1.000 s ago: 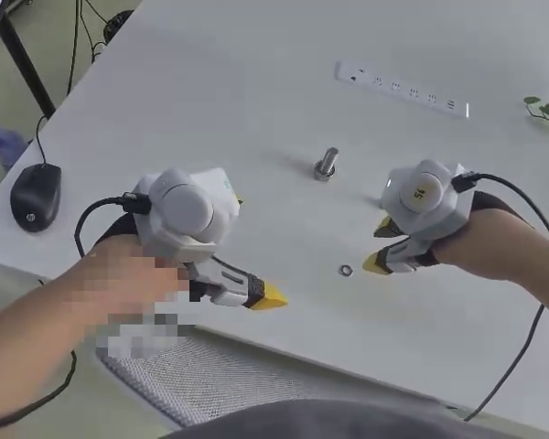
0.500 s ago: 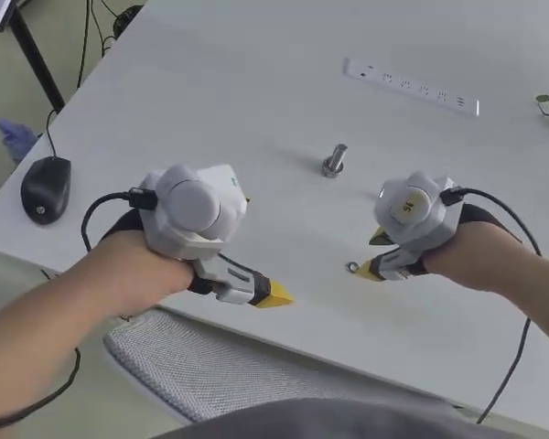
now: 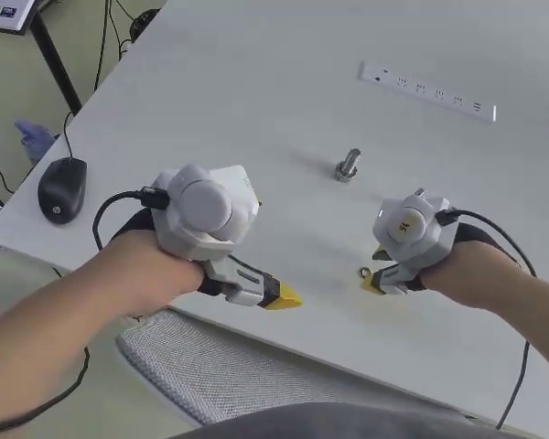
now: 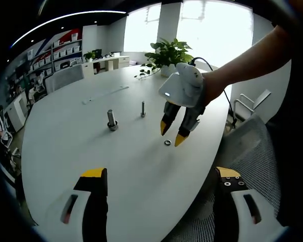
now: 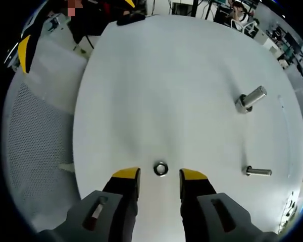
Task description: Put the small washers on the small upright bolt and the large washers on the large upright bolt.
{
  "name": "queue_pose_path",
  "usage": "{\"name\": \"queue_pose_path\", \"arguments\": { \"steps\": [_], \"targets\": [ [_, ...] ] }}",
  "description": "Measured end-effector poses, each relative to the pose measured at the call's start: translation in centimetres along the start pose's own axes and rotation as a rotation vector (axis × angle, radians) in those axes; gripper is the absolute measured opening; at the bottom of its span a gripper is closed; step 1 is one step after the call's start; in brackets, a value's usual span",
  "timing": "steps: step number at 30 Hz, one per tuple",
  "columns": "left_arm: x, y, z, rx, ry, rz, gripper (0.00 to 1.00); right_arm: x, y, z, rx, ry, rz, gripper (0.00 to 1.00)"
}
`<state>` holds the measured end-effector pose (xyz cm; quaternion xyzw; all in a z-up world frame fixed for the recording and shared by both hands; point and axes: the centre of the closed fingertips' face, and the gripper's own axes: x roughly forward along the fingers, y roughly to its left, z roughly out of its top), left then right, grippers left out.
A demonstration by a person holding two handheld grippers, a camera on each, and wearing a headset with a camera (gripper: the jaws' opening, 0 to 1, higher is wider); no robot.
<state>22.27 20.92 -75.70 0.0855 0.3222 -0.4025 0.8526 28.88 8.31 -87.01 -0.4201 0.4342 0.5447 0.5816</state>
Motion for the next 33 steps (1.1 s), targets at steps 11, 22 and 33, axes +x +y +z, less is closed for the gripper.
{"name": "queue_pose_path", "arguments": {
  "steps": [11, 22, 33],
  "targets": [
    [0.2, 0.0, 0.3, -0.001, -0.013, 0.015, 0.89, 0.7, 0.2, -0.7, 0.019, -0.006, -0.005, 0.32],
    [0.2, -0.4, -0.8, -0.012, 0.002, 0.008, 0.86, 0.8, 0.2, -0.4, 0.010, 0.014, 0.005, 0.31],
    [0.1, -0.3, -1.1, -0.011, 0.018, 0.008, 0.82, 0.9, 0.3, -0.1, -0.020, 0.046, 0.008, 0.23]
  ]
}}
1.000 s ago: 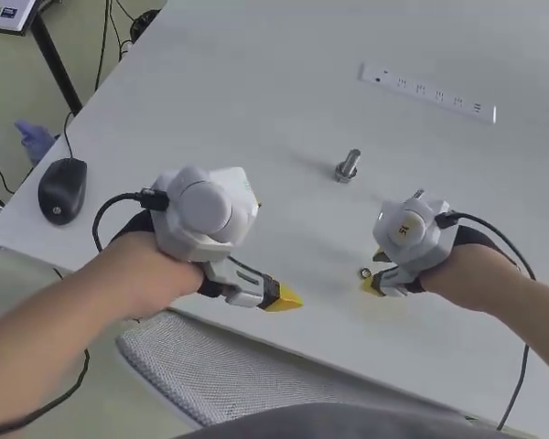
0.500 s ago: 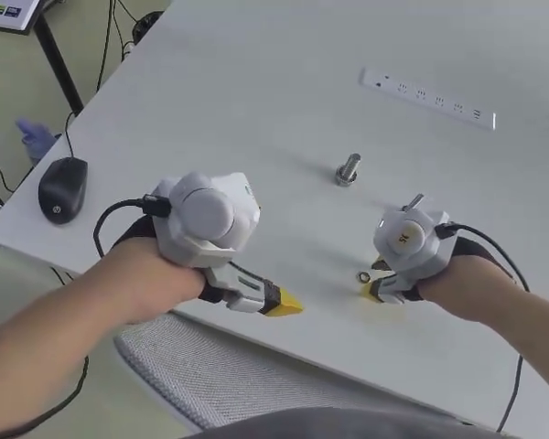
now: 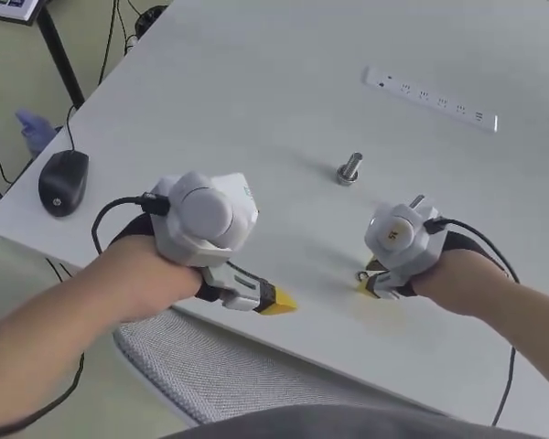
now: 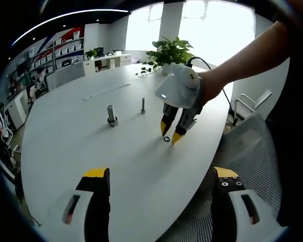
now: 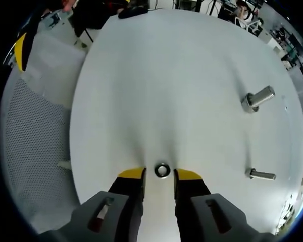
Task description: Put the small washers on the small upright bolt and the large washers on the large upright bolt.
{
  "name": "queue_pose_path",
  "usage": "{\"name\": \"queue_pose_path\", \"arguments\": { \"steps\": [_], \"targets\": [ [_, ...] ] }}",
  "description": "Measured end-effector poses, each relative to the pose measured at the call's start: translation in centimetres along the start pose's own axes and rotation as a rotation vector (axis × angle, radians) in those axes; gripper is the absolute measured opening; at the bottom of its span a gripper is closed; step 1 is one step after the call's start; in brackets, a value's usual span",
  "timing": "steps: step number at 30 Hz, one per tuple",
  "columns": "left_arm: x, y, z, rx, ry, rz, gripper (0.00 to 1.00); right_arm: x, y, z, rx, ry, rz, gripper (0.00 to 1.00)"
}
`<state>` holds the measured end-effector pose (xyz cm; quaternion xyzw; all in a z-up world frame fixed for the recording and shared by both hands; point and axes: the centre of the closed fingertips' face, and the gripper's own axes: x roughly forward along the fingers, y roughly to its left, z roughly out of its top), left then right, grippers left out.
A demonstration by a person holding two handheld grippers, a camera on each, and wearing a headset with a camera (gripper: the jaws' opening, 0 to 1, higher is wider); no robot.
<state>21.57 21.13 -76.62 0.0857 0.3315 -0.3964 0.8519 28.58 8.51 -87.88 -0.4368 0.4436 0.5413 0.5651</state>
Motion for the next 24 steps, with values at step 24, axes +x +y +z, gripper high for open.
{"name": "queue_pose_path", "arguments": {
  "steps": [24],
  "targets": [
    [0.02, -0.62, -0.44, -0.007, 0.013, -0.006, 0.77, 0.02, -0.27, -0.02, -0.071, 0.070, 0.017, 0.12]
  ]
}}
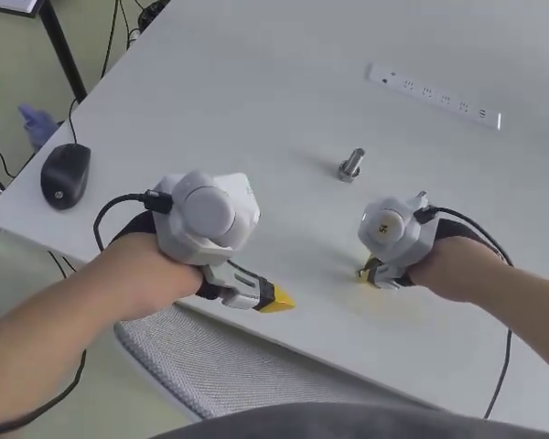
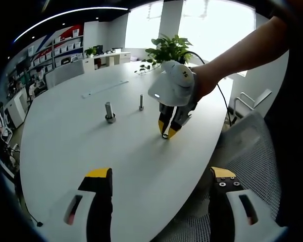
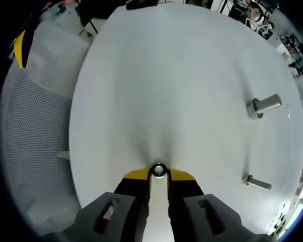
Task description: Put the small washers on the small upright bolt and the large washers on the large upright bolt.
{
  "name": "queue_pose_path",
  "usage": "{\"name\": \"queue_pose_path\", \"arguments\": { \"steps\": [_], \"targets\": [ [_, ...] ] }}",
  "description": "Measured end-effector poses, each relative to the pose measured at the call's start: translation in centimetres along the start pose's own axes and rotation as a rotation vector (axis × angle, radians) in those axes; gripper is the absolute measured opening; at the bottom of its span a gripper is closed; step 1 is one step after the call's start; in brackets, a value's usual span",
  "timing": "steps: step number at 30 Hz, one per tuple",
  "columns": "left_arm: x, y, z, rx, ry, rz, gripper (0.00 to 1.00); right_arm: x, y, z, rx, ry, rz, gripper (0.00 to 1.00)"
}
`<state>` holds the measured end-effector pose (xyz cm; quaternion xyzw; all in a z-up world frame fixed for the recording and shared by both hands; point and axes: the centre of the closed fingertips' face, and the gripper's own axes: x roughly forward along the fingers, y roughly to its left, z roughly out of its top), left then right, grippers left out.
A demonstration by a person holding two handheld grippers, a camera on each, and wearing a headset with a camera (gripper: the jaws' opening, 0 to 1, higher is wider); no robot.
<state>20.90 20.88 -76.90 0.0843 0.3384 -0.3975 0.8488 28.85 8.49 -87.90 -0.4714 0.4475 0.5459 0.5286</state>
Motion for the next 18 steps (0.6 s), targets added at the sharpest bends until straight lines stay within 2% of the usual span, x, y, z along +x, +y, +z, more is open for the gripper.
{"name": "queue_pose_path", "arguments": {
  "steps": [10, 14, 18],
  "targets": [
    [-0.3, -0.3, -0.3, 0.001, 0.015, 0.000, 0.76, -0.1, 0.0, 0.0, 0.057, -0.033, 0.006, 0.12],
    [-0.2, -0.4, -0.3, 0.002, 0.028, -0.006, 0.75, -0.5, -0.5, -0.1, 0.085, -0.048, 0.005, 0.12],
    [-0.1, -0.6, -0.3, 0.009, 0.030, -0.009, 0.75, -1.2, -1.3, -0.6, 0.100, -0.041, 0.004, 0.12]
  ]
}}
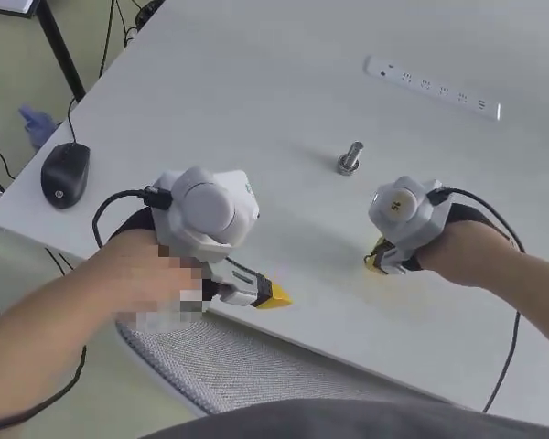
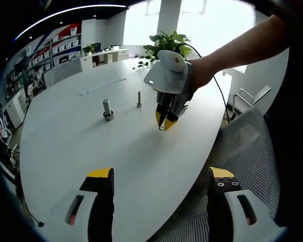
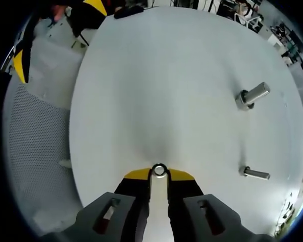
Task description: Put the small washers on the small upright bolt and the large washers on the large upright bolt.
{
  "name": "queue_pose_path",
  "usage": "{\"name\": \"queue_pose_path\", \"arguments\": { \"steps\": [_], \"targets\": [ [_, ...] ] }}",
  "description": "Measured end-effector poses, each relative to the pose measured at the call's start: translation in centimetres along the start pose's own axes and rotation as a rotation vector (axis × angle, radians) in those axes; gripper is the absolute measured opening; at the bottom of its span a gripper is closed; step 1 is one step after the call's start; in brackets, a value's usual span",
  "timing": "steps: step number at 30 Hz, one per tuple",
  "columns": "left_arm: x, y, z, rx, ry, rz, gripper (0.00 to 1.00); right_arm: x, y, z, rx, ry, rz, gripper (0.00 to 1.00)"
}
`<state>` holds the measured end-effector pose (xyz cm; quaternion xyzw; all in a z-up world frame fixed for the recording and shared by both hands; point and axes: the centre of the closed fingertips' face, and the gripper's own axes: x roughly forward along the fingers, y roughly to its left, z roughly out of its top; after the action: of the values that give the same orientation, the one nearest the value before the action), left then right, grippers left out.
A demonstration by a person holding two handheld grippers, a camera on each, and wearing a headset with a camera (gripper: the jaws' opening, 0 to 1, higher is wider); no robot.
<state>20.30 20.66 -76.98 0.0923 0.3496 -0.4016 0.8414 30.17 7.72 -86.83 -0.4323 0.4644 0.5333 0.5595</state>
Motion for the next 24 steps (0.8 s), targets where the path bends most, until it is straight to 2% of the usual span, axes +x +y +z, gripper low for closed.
{"name": "queue_pose_path", "arguments": {
  "steps": [5, 14, 17, 19, 20, 24],
  "targets": [
    [0.1, -0.1, 0.3, -0.002, -0.016, -0.013, 0.76, -1.0, -1.7, -1.4, 0.033, 0.011, -0.019, 0.12],
    [0.5, 0.1, 0.5, 0.013, -0.028, -0.010, 0.82, -3.6, -3.1, -4.1, 0.072, 0.039, -0.058, 0.12],
    [0.6, 0.3, 0.6, 0.014, -0.031, 0.002, 0.89, -4.4, -4.1, -4.8, 0.092, 0.039, -0.077, 0.12],
    [0.6, 0.9, 0.7, -0.002, -0.033, 0.033, 0.95, -5.0, -5.0, -5.3, 0.119, 0.031, -0.092, 0.12],
    [0.6, 0.9, 0.7, -0.009, -0.034, 0.032, 0.97, -5.2, -5.5, -5.5, 0.124, 0.031, -0.100, 0.12],
    [0.7, 0.8, 0.8, -0.003, -0.034, 0.029, 0.97, -5.7, -6.5, -6.1, 0.131, 0.038, -0.107, 0.12]
  ]
}}
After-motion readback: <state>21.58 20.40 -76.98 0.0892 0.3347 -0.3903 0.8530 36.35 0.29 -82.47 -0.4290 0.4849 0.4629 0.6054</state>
